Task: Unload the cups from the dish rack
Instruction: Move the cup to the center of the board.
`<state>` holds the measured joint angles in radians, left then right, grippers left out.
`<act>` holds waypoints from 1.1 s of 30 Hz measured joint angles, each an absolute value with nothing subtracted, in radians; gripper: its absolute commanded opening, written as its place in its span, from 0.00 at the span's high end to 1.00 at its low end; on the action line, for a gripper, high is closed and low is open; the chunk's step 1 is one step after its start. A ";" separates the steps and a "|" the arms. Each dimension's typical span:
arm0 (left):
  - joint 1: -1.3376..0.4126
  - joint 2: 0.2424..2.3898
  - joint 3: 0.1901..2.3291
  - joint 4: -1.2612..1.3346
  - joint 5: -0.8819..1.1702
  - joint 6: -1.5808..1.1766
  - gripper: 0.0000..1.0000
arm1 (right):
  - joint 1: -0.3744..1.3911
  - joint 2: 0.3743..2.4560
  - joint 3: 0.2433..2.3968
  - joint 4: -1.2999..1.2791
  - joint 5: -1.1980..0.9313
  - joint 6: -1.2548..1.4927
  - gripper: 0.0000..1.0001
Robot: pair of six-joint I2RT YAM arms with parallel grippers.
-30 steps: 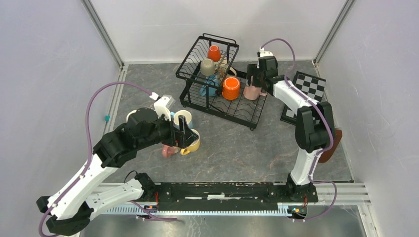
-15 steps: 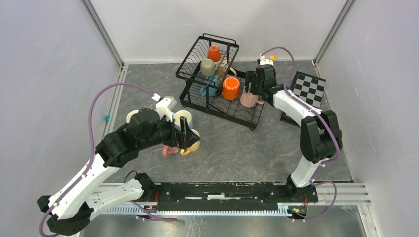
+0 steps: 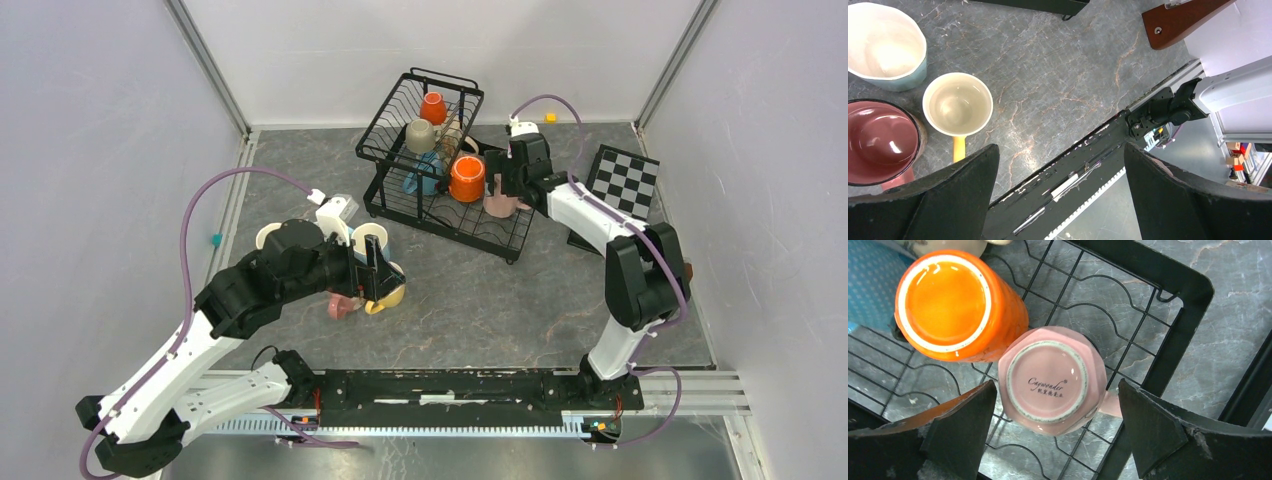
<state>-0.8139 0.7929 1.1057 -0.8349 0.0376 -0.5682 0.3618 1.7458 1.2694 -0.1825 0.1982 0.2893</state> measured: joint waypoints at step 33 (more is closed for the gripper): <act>-0.814 0.825 1.106 -0.836 0.055 -0.568 0.00 | 0.299 1.858 1.347 -0.218 -0.161 -0.215 0.02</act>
